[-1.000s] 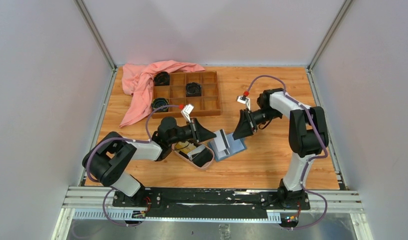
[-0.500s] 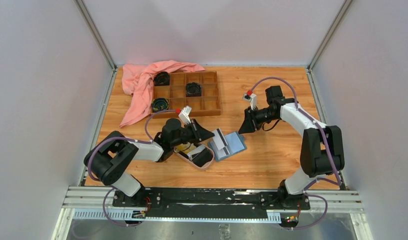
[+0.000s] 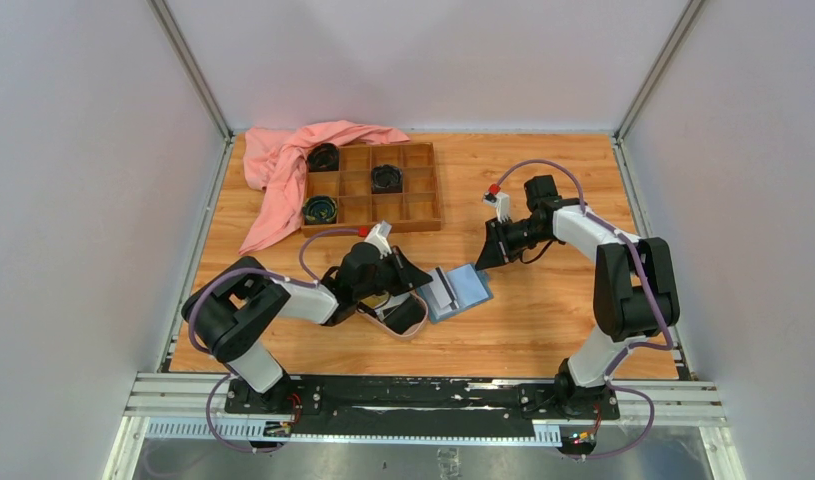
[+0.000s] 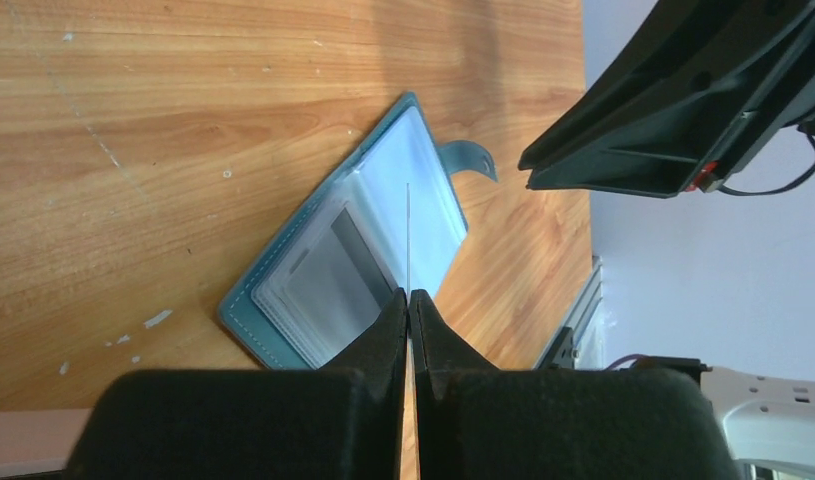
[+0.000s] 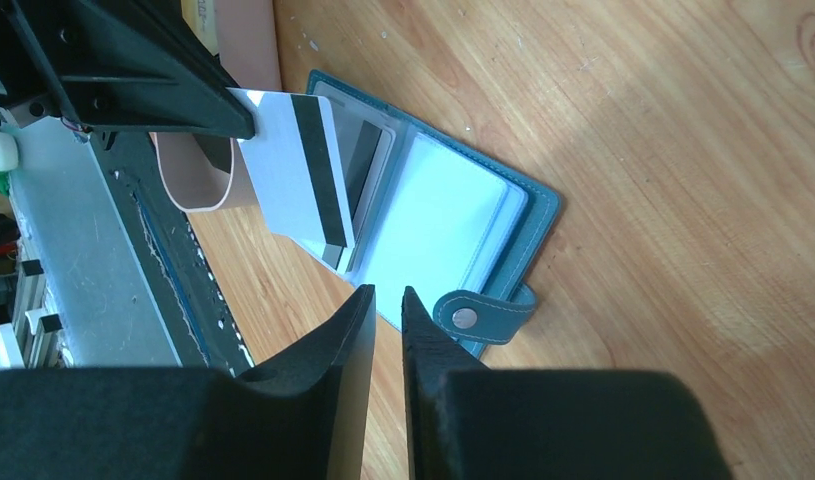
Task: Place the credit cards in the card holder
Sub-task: Insert the credit card into the card holder.
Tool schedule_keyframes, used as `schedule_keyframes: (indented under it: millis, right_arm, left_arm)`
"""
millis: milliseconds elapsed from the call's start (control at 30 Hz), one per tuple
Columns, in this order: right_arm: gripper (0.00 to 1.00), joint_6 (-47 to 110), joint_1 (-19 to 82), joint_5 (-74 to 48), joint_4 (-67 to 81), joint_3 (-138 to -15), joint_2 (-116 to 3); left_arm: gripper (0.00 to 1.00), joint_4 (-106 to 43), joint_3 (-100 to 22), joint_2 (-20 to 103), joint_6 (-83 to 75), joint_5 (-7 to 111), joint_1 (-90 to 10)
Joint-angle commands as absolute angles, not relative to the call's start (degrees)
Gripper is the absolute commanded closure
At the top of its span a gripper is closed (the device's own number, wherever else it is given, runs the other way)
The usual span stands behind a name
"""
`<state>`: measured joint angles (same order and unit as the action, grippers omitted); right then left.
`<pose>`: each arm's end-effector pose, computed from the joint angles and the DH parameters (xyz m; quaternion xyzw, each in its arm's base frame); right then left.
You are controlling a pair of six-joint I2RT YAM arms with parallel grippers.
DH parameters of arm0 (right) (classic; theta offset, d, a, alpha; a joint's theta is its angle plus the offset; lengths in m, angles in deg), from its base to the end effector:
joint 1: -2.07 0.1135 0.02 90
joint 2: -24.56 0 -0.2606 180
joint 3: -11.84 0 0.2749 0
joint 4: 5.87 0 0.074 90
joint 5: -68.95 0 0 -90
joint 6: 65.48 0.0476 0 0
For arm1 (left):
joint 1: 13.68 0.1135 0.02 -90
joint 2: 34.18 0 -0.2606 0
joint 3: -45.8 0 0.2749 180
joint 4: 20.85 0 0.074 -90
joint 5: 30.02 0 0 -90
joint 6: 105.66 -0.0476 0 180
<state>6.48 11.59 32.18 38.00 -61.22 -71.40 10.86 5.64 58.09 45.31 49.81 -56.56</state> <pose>0.3297 0.0940 0.1715 -0.2962 0.8290 0.4242 0.2121 0.2232 -0.2188 0.1148 -0.0786 0.8157 -0.4924 0.2933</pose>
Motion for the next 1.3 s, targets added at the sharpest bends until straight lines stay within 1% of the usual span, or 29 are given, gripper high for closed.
schedule_keyframes:
  millis: [0,1267]
  right_arm:
    - [0.81,7.4,12.4,30.8,38.0,-60.9,-72.2]
    - [0.84,8.6,12.6,29.8,37.9,-61.2,-72.6]
  left_arm:
    - [1.00,9.5,4.0,59.4,45.4,53.3,-57.4]
    - [1.00,9.5,2.5,65.5,53.5,58.2,-60.5]
